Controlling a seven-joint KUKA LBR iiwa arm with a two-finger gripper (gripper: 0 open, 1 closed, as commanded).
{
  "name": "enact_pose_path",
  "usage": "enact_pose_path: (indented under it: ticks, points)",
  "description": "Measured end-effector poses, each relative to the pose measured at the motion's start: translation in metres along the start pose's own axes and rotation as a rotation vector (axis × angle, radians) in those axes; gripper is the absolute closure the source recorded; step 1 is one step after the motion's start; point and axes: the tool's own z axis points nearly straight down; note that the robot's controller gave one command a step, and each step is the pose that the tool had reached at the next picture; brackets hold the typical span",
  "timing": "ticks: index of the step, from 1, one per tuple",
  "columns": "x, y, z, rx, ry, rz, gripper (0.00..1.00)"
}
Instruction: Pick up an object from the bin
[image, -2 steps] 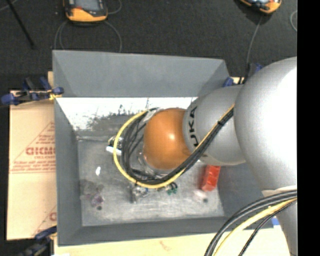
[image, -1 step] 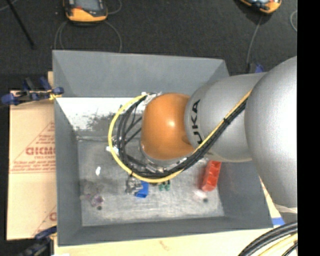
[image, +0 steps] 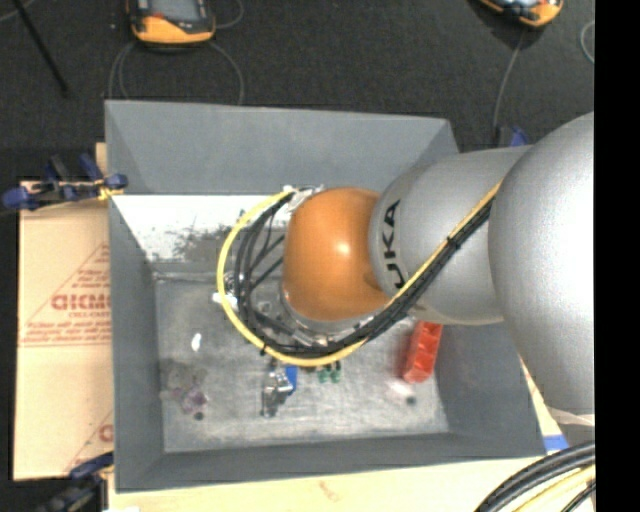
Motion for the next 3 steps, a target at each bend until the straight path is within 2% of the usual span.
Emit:
enact_pose_path:
  ticks: [1,2,3]
  points:
    - [-0.007,-0.059,0.071,-0.001,-0.006,-0.027,0.0]
    - [-0.01,-0.056,0.066,-0.001,-0.016,-0.032,1.0]
    - [-0.029,-0.049,-0.117,0.002,-0.01,-0.236,1.0]
